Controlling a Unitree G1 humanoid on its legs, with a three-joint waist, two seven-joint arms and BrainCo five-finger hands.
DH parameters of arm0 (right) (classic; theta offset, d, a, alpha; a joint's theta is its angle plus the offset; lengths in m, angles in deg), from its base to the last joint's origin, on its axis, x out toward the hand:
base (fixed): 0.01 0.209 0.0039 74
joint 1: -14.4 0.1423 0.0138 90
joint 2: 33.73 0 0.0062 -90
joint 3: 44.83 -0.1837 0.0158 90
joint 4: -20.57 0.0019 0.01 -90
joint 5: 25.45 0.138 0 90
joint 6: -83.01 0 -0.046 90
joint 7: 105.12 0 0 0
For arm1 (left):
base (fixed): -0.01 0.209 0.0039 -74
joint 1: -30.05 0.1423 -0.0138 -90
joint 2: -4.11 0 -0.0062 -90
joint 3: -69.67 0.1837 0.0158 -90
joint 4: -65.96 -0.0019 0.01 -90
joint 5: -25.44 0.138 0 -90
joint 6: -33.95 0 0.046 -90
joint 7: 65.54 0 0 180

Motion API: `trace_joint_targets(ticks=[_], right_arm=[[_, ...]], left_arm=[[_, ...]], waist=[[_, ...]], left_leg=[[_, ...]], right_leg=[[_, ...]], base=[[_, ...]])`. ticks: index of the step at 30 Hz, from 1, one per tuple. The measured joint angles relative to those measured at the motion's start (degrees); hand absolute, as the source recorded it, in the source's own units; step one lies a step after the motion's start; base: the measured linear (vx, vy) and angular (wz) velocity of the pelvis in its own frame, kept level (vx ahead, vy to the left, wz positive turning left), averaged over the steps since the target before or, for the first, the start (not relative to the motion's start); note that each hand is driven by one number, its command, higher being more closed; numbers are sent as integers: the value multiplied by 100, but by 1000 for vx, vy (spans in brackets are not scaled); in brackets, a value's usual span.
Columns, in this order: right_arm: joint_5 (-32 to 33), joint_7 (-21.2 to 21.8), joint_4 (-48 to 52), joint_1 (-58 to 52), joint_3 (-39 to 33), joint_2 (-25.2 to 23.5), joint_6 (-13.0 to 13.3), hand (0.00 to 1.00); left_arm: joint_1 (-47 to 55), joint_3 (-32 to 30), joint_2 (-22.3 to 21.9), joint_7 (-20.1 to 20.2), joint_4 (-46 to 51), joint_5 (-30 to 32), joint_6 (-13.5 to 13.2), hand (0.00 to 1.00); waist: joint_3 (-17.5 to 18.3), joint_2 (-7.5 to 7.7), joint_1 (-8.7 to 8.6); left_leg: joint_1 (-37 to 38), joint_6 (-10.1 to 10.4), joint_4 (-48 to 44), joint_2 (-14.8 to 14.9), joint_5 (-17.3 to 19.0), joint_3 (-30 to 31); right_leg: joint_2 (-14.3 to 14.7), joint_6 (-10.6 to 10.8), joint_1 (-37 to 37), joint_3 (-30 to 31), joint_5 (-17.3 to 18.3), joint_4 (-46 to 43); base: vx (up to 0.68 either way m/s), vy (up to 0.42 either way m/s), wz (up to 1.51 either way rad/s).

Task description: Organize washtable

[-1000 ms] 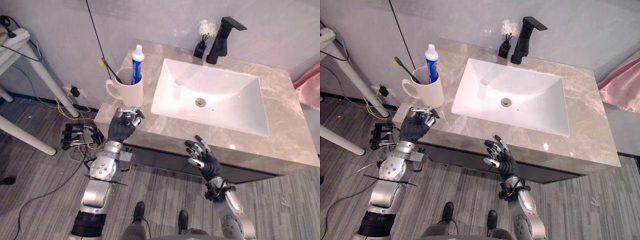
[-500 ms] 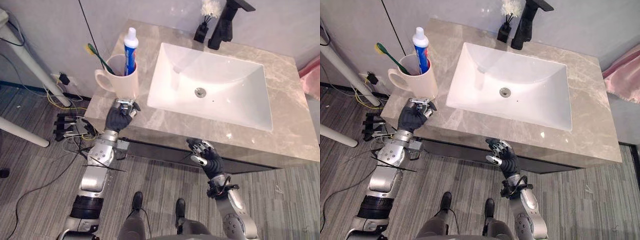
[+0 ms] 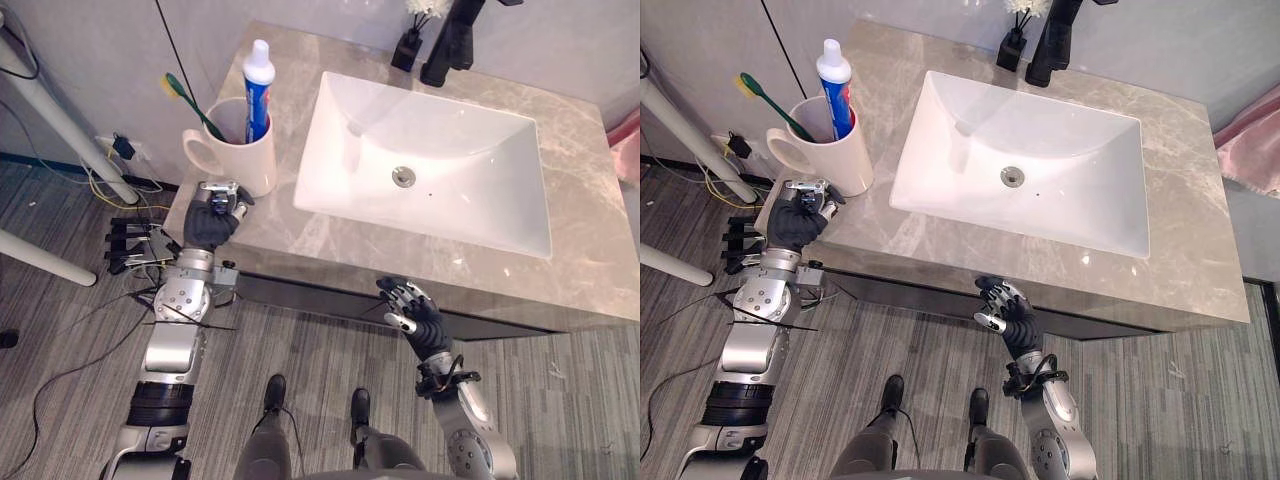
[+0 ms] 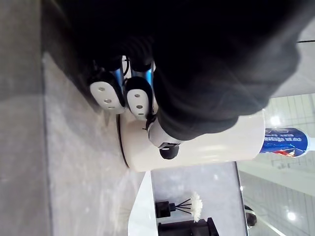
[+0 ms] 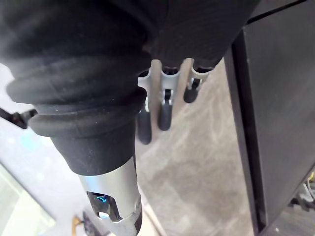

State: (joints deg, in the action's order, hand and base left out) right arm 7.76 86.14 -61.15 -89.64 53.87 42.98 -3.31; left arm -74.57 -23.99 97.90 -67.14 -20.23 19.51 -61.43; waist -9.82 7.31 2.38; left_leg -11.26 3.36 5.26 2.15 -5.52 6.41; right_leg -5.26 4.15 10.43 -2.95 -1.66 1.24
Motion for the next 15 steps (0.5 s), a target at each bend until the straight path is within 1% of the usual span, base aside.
trace_joint_targets(ticks=[6,9,15], right_arm=[[0,2,0,-1,-36,-1,-1,0],[0,1,0,-3,-93,-2,-11,0],[1,-8,2,3,-97,-3,-11,0]], left_arm=[[-89,-94,124,-13,0,4,-16,100],[-205,-93,130,-102,-70,4,-14,100],[-348,-32,130,-122,-170,2,-13,100]], waist=[[-57,6,2],[-67,22,4],[-108,26,-1]], left_leg=[[-57,-1,0,0,-1,-4],[-71,-1,-1,-1,-3,-6],[-71,25,0,-1,19,-19]], right_leg=[[0,2,62,4,-2,-5],[-1,24,74,5,-17,-4],[-1,35,81,14,-28,-4]], base=[[0,0,0],[0,0,0],[0,0,0]])
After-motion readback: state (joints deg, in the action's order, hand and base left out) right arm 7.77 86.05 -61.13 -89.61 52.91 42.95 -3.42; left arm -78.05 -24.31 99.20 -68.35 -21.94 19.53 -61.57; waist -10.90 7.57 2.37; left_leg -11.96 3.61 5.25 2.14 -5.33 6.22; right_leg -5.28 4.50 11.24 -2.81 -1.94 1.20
